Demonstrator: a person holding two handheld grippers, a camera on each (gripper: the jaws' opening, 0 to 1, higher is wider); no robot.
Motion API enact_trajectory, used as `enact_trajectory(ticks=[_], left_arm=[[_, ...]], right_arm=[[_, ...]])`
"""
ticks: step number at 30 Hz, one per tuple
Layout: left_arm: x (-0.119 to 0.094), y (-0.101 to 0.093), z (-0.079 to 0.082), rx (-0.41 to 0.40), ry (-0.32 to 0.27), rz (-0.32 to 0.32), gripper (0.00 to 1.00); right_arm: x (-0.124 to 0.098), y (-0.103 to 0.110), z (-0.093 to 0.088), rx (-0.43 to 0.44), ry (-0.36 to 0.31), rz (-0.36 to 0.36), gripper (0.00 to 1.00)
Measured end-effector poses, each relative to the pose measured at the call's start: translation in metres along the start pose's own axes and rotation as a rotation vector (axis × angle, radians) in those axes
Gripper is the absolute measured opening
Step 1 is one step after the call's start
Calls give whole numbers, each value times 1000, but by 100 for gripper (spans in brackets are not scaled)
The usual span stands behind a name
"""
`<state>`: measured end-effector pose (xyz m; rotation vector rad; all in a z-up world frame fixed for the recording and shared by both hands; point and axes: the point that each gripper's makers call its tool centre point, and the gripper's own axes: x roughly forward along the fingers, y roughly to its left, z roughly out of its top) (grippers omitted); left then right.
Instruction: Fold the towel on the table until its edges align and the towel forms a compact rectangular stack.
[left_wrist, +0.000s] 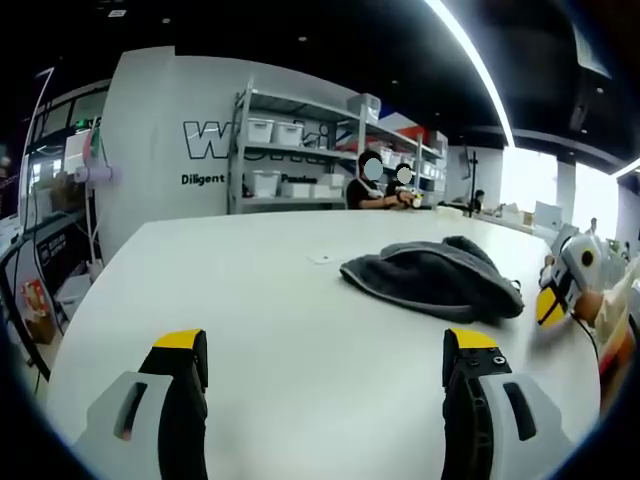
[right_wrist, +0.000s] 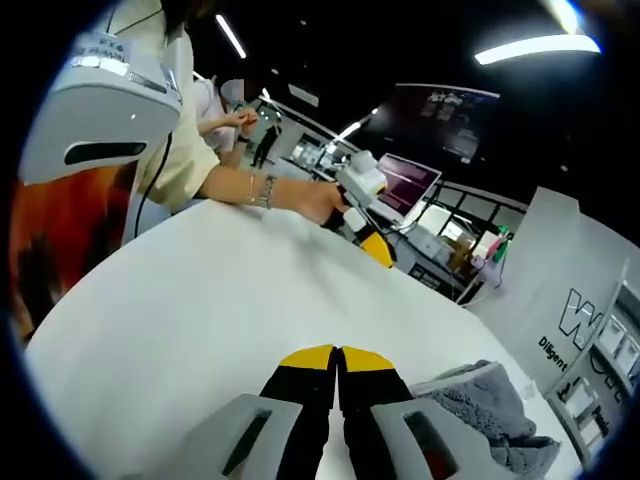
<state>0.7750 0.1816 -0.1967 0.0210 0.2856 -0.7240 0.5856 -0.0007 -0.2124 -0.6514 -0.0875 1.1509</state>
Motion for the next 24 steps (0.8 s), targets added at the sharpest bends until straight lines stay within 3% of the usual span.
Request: enact_trajectory(ticks=[12, 19, 23, 24], left_arm=[[1, 0, -5, -5, 11, 3, 96], [2, 4, -11, -13, 17, 14, 96], [4, 3, -15, -12, 32, 13, 96], [4, 3, -15, -11, 34, 13, 96]], right_arm=[[-23, -23, 23, 62, -98, -87, 0], [-44, -49, 22, 104, -112, -171, 15], [-63, -74, 11, 172, -94, -268, 41], [-67, -77, 9, 178, -95, -279, 43]])
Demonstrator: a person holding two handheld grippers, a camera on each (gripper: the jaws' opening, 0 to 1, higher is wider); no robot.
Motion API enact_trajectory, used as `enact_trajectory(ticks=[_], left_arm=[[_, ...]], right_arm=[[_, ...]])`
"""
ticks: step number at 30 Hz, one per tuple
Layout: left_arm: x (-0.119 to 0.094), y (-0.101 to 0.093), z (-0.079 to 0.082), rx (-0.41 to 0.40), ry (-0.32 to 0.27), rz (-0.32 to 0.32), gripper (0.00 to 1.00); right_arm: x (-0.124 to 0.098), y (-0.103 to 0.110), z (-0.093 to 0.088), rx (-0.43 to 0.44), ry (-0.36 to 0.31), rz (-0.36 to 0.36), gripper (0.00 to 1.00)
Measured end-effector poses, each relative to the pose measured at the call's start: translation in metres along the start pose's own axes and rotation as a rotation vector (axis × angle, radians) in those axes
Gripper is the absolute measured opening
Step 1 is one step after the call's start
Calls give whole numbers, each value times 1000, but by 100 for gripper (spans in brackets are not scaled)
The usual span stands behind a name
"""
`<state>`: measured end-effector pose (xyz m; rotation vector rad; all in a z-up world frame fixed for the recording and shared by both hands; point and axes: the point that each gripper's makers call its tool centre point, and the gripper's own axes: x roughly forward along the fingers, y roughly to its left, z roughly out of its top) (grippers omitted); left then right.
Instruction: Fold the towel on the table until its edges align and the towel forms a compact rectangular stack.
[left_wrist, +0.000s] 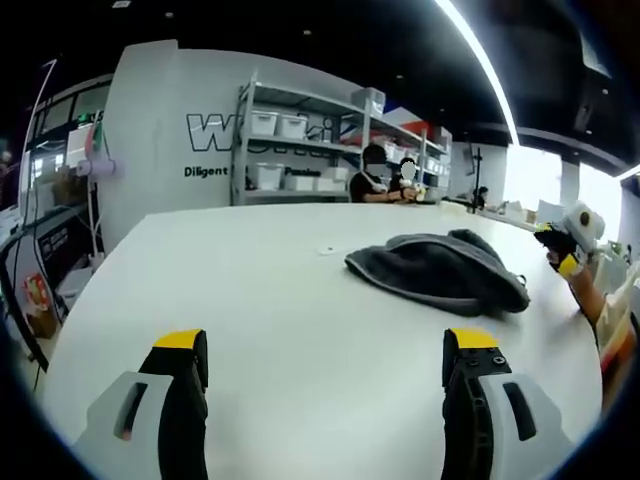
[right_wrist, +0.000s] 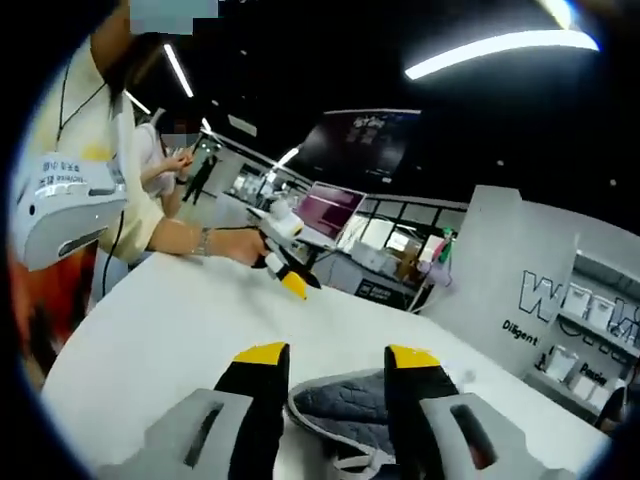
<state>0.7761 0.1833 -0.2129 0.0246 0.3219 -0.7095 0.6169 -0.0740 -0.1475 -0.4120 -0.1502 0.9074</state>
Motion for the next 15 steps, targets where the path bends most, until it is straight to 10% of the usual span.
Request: enact_trajectory(ticks=[4, 15], left_arm=[[-1, 1, 0, -4, -1, -1, 96], [-3, -1, 2, 0, -9, -4, 96]], right_arm=[[-14, -21, -13, 45, 29, -47, 44], [-39, -57, -57, 139, 177, -159, 90]])
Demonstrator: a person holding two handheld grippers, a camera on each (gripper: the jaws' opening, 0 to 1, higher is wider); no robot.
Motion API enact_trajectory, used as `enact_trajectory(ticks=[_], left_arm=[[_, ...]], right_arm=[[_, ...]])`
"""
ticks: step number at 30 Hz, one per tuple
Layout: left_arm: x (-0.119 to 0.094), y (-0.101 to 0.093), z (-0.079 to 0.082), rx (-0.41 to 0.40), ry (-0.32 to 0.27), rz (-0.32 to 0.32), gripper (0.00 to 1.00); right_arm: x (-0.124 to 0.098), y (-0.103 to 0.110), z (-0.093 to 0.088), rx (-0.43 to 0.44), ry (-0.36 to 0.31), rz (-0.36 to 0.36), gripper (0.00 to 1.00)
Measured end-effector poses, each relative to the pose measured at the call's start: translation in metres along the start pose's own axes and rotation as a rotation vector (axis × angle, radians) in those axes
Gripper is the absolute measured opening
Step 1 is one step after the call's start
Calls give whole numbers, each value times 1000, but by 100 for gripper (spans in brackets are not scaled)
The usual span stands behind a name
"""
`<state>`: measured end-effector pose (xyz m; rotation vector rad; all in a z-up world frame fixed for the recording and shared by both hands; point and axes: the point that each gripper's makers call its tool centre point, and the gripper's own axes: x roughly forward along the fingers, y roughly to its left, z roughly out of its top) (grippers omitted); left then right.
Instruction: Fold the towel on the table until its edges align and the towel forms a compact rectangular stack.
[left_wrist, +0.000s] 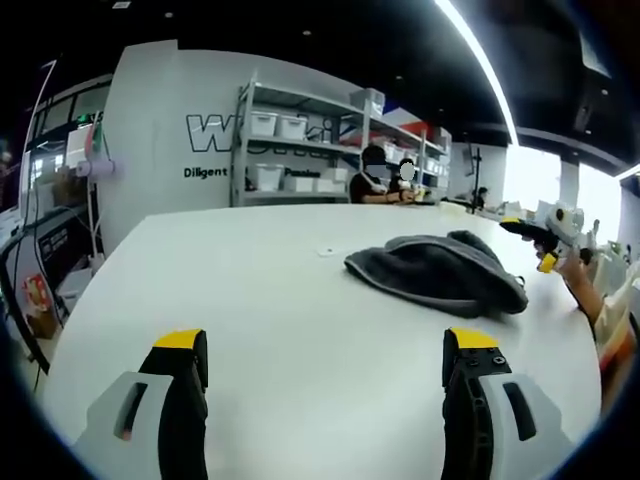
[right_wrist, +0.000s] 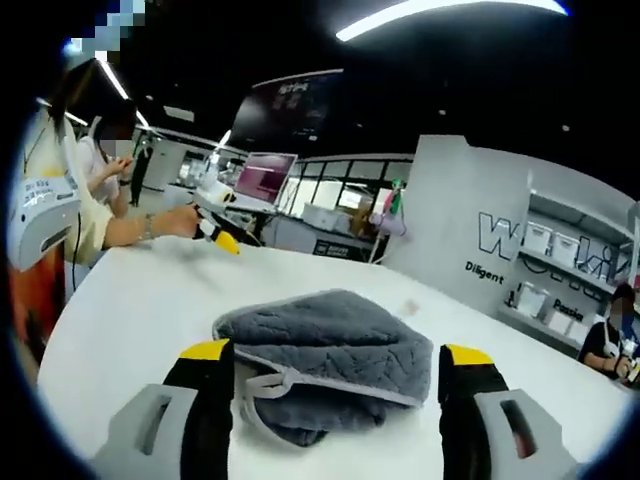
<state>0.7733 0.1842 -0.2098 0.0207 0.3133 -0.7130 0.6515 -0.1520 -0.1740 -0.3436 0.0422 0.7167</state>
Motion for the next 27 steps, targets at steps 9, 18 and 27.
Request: enact_trajectory(ticks=[9, 18, 27], left_arm=[[-3, -2, 5, -4, -20, 4, 96], [2, -6, -1, 7, -7, 11, 96], [7, 4, -2, 37, 24, 52, 95]], right_arm=[[-1, -3, -28, 14, 115, -12, 99], [-7, -6, -20, 19, 94, -29, 99], [-5, -4, -13, 29, 104, -28, 99]])
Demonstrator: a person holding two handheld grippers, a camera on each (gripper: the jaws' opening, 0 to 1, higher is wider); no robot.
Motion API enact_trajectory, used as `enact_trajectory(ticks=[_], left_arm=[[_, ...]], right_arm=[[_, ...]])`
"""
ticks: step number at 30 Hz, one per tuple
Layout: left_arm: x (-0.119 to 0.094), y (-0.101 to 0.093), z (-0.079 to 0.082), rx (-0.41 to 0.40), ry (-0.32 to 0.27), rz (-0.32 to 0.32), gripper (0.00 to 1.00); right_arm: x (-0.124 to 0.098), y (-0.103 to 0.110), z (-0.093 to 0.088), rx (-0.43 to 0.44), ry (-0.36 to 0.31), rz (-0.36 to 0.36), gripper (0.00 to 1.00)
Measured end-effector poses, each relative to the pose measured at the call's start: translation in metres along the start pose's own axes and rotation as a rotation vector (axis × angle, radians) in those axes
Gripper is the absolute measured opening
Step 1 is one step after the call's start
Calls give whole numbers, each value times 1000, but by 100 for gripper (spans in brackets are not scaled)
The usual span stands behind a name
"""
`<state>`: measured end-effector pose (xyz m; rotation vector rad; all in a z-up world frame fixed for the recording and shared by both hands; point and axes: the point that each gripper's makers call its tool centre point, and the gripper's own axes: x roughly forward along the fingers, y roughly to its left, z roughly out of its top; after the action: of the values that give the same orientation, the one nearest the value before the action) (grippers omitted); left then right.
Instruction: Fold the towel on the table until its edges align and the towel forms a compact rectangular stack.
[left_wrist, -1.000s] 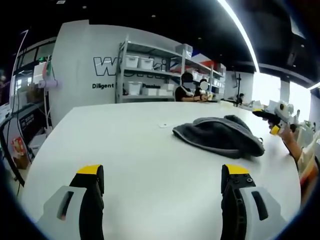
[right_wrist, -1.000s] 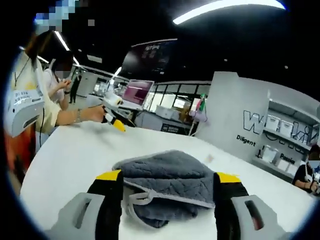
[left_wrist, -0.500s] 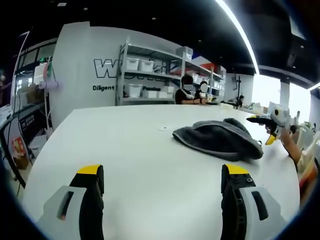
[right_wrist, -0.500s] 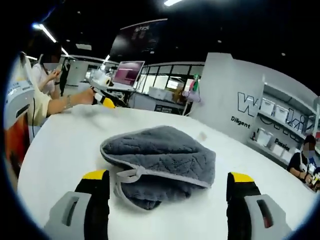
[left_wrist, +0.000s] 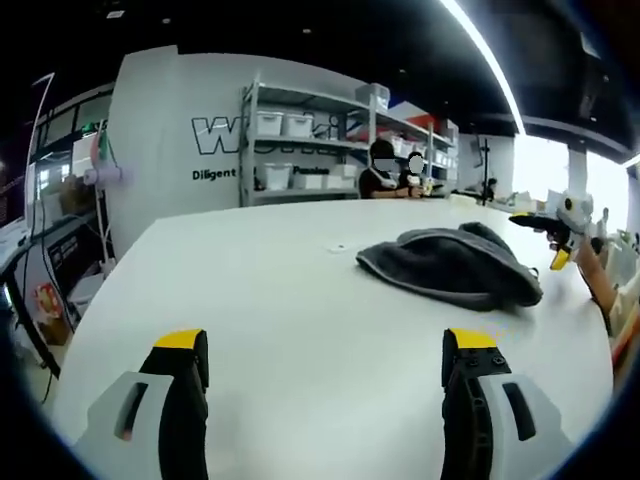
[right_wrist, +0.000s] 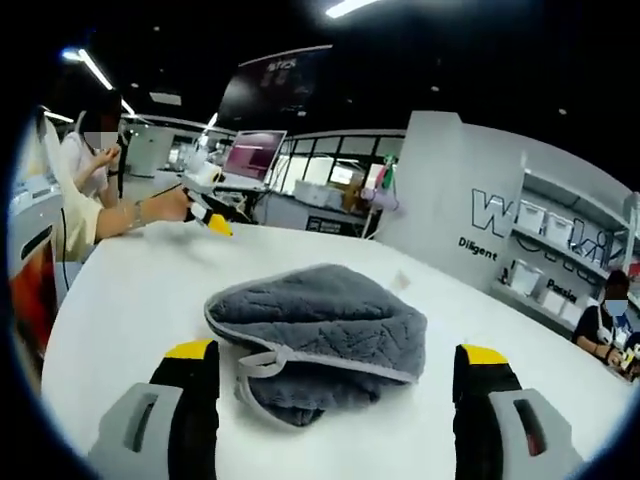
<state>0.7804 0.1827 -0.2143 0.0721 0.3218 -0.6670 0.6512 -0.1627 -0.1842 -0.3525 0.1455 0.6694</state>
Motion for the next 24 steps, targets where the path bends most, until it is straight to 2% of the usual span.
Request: enact_trajectory(ticks=[3, 9, 13, 19, 24], left_arm=[[5, 1, 2, 6, 11, 2, 95], [16, -10, 30, 4, -33, -43, 94], [31, -21, 48, 79, -36, -64, 94], [59, -28, 63, 174, -8, -52, 92], [88, -35, 71, 171, -2, -67, 91]], right_arm=[[0, -1, 0, -9, 16, -7, 99], [-4, 5, 13, -12, -24, 0, 99], [-3, 11, 19, 35, -48, 21, 99], [-4, 11, 16, 9, -36, 8, 99], [-7, 14, 22, 30, -65, 15, 99]])
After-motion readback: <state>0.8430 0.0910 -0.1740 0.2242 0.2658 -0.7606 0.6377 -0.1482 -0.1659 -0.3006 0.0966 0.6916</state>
